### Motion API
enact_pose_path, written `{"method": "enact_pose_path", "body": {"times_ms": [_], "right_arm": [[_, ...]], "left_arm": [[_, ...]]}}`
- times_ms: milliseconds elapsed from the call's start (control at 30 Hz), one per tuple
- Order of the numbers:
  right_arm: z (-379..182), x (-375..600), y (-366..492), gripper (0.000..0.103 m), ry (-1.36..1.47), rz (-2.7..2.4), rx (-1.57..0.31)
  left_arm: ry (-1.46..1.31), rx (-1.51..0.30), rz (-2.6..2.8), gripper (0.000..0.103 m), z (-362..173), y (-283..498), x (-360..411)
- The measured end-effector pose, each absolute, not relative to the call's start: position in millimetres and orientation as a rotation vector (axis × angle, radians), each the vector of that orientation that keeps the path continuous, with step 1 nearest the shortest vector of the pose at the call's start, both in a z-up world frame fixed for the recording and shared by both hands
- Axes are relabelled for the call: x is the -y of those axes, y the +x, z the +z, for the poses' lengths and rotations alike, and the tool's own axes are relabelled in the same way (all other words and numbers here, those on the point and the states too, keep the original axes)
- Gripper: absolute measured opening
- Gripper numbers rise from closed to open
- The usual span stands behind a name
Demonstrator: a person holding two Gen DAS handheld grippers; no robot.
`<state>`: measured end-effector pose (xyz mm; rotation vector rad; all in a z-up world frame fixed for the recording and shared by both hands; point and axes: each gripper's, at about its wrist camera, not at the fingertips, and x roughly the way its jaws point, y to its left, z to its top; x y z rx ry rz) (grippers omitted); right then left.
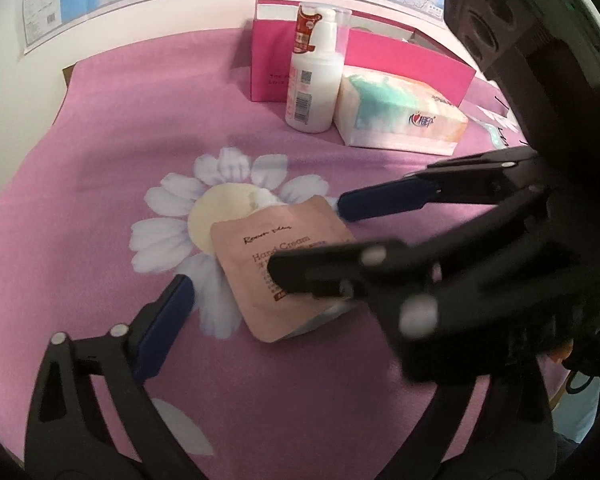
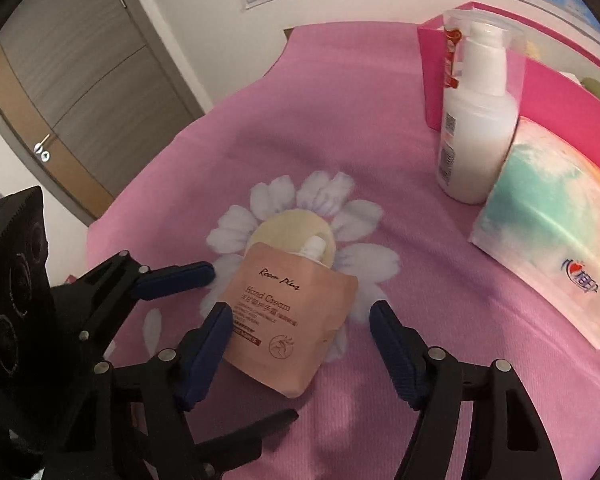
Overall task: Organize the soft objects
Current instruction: 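Move the right tool to the pink hand cream pouch and grasp it, then lift the hand cream pouch into the pink box and release it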
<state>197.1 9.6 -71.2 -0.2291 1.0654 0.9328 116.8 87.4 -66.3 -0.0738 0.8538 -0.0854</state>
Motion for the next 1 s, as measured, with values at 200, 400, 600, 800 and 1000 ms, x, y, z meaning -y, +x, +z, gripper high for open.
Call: {"method": "enact_pose_path", "body": {"times_ms": [200,400,600,800,1000], "right_arm": [[-77,3,212,0.035,-0.069,0.986,-1.123],[-88,15,226,0.019,0.101,1.004,-1.19],[-102,15,247,0.011,0.231,0.983,-1.221],[-100,7,247,0.012,0.214,1.014,-1.255],[-89,11,242,0.009,0.164,1.031,-1.223]], "left_arm": [[-0.084,-0.844,-0.086,0.085,-66,118,-89],[-0.095,-0.835,-0.088,0.084,-65,118,-91],[-0.09,-0.836,-0.093,0.084,-65,118,-91],[-0.098,-0.83,-0.096,0.084,-65,116,-92],[-0.072,-0.836,-0.075,0.081,-59,119,-88]]}}
